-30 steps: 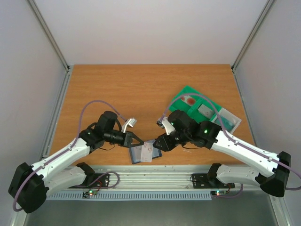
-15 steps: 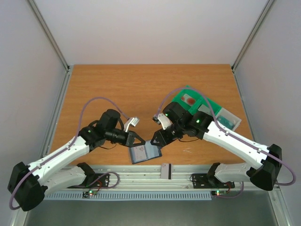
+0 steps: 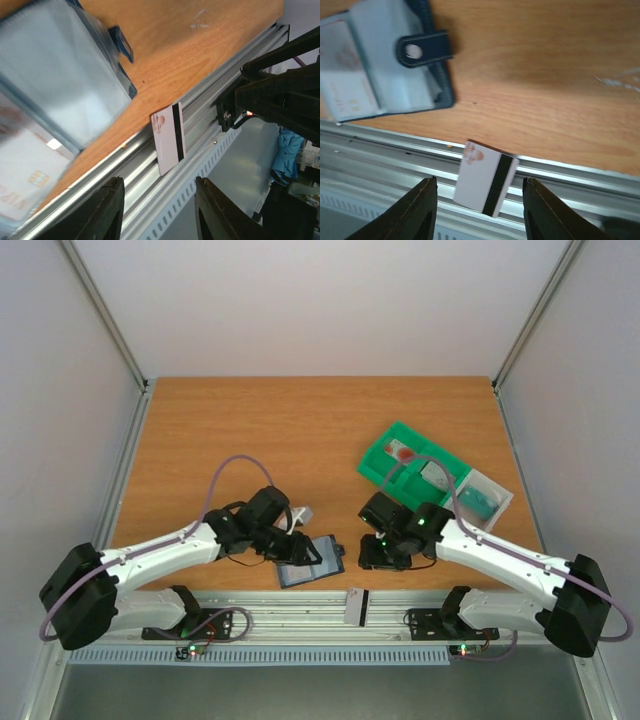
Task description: Take the credit cards out of the card holder
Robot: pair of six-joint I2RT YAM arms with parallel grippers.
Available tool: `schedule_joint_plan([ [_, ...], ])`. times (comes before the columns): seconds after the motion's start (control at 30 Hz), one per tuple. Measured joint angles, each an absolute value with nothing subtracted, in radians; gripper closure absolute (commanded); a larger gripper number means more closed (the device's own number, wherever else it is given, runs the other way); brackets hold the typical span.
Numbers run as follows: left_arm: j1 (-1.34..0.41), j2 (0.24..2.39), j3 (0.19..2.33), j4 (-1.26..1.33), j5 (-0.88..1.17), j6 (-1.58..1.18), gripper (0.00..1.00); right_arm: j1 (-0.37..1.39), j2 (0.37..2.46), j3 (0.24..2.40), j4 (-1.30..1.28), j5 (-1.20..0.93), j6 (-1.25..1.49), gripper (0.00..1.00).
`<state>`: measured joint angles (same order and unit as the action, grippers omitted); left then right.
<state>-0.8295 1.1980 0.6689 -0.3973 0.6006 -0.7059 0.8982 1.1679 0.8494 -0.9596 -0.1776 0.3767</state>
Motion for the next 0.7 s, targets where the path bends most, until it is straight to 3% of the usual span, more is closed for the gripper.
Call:
schedule_joint_plan([
  [0.4, -1.040, 1.383, 0.601, -0.159, 0.556, -0.903, 0.53, 0.913, 0.997, 0.595, -0.856, -0.205, 0.607, 0.43],
  [0.7, -1.118, 1.488, 0.601, -0.004, 0.543, -1.007, 0.54, 0.928, 0.962, 0.459, -0.693, -0.241, 0.655, 0.50],
])
